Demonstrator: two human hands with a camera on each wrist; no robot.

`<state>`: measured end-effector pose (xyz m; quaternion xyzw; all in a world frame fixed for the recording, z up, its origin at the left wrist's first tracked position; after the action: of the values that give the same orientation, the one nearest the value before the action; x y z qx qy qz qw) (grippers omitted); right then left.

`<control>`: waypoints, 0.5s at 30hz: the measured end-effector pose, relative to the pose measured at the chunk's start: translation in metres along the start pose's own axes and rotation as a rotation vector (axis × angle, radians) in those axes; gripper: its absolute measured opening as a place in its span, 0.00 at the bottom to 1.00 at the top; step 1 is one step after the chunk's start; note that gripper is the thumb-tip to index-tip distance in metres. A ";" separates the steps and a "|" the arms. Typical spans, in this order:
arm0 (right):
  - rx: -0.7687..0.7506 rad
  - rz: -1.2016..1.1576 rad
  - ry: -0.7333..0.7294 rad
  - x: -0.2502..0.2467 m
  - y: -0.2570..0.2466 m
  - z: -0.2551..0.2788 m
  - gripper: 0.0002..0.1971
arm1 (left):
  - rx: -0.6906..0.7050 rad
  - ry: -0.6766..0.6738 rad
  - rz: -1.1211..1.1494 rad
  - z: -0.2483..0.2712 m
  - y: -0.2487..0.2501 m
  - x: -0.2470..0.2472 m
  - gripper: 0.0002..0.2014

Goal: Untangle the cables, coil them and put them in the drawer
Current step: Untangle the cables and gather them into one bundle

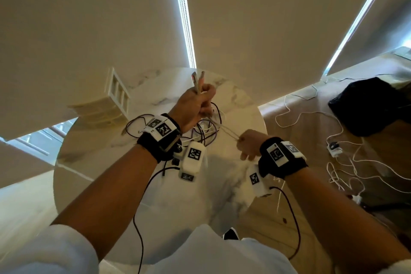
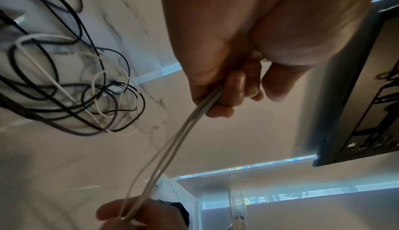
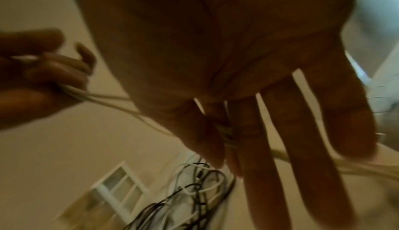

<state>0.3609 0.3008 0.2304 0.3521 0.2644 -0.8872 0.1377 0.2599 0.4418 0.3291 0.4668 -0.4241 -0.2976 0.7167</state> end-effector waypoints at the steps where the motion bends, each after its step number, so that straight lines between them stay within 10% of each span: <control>1: -0.045 -0.008 -0.035 0.000 -0.010 0.005 0.11 | -0.028 -0.007 0.022 0.004 -0.003 -0.007 0.08; 6: -0.432 -0.243 0.348 -0.033 -0.081 0.028 0.16 | -0.183 -0.124 0.168 0.035 -0.009 -0.038 0.07; 9: -0.589 -0.664 0.164 -0.036 -0.130 0.047 0.22 | -0.211 -0.079 0.137 0.053 -0.007 -0.056 0.12; 15: -0.731 -0.404 0.015 -0.011 -0.186 0.043 0.19 | -0.287 0.005 0.107 0.074 -0.007 -0.101 0.23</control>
<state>0.2649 0.4300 0.3332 0.2275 0.6268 -0.7414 0.0747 0.1476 0.4915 0.3041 0.3371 -0.3997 -0.3153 0.7919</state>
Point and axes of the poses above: each hand's wrist, its own z-axis away from the middle knuckle, its own x-axis out of the palm, y = z × x, the point moved 2 cm from there along -z, towards the middle knuckle, and after that the axes turned 6 degrees about z, right-handed, at the moved point
